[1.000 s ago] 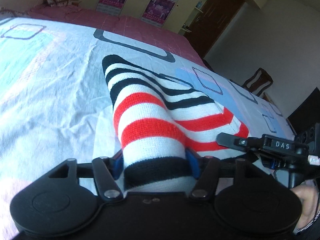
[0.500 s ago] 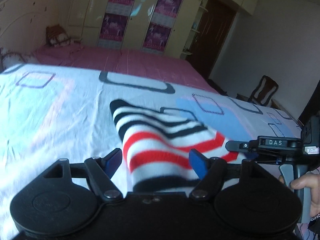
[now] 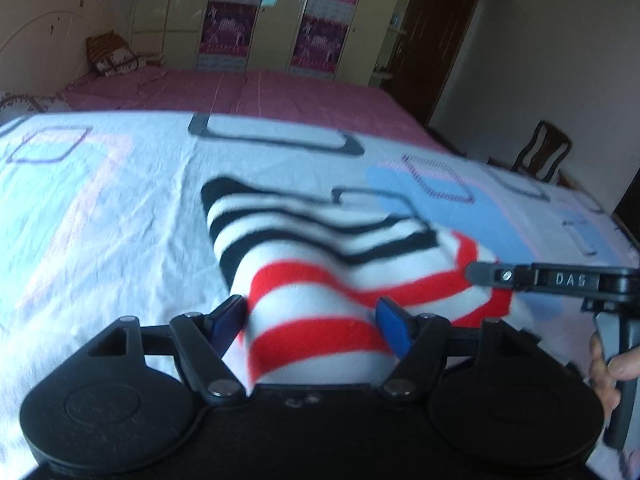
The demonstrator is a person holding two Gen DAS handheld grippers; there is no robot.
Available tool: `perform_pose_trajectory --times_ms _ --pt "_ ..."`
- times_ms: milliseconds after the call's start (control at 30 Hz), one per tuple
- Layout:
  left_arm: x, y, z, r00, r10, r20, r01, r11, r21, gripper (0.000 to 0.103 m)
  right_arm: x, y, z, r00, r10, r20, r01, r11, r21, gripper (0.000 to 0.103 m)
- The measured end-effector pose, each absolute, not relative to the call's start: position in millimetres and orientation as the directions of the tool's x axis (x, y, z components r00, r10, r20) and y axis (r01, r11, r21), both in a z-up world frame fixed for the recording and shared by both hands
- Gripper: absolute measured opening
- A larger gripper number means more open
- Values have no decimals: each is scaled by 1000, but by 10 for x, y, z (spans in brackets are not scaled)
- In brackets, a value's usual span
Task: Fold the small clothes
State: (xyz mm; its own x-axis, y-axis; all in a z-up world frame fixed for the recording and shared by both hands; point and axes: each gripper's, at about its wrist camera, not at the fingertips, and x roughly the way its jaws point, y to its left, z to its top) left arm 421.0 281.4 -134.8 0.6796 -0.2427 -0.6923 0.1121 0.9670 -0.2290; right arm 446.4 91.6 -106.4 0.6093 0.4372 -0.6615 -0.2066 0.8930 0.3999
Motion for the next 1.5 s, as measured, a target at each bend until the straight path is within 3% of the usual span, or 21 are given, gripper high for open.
perform_pose_trajectory --times_ms 133,267,467,567,700,767,967,1200,1300,1500 --pt "4228 2864 -1440 665 -259 -701 99 960 -260 74 4494 728 -1223 592 451 -667 -122 869 480 26" --pt "4211 2896 -1429 662 -265 -701 106 959 -262 75 4428 721 -1123 592 416 -691 -140 897 420 26" --pt "4034 2828 -1153 709 -250 -659 132 966 -223 68 4365 885 -725 678 416 -606 -219 901 375 26" --pt "3948 2776 -1017 740 -254 -623 164 966 -199 68 4422 1065 -754 660 415 -626 -247 907 340 26" --pt "3991 2743 -1104 716 -236 -657 159 972 -176 68 4458 1173 -1059 612 369 -699 -220 929 297 25" --pt "4038 2789 -1245 674 -234 -701 133 971 -197 70 4443 1113 -1076 613 367 -699 -200 929 311 25" --pt "3806 2865 -1116 697 -252 -671 128 965 -229 68 4000 1086 -723 638 412 -650 -298 911 285 26" --pt "3517 2823 -1180 688 -245 -683 123 967 -223 70 3494 1128 -932 627 338 -702 -312 935 171 26" --pt "3532 2811 -1223 690 -240 -683 131 969 -208 71 3546 999 -1067 604 359 -712 -255 933 254 26" --pt "3277 2832 -1023 699 -240 -674 130 969 -210 67 3245 931 -847 625 380 -682 -248 925 288 26"
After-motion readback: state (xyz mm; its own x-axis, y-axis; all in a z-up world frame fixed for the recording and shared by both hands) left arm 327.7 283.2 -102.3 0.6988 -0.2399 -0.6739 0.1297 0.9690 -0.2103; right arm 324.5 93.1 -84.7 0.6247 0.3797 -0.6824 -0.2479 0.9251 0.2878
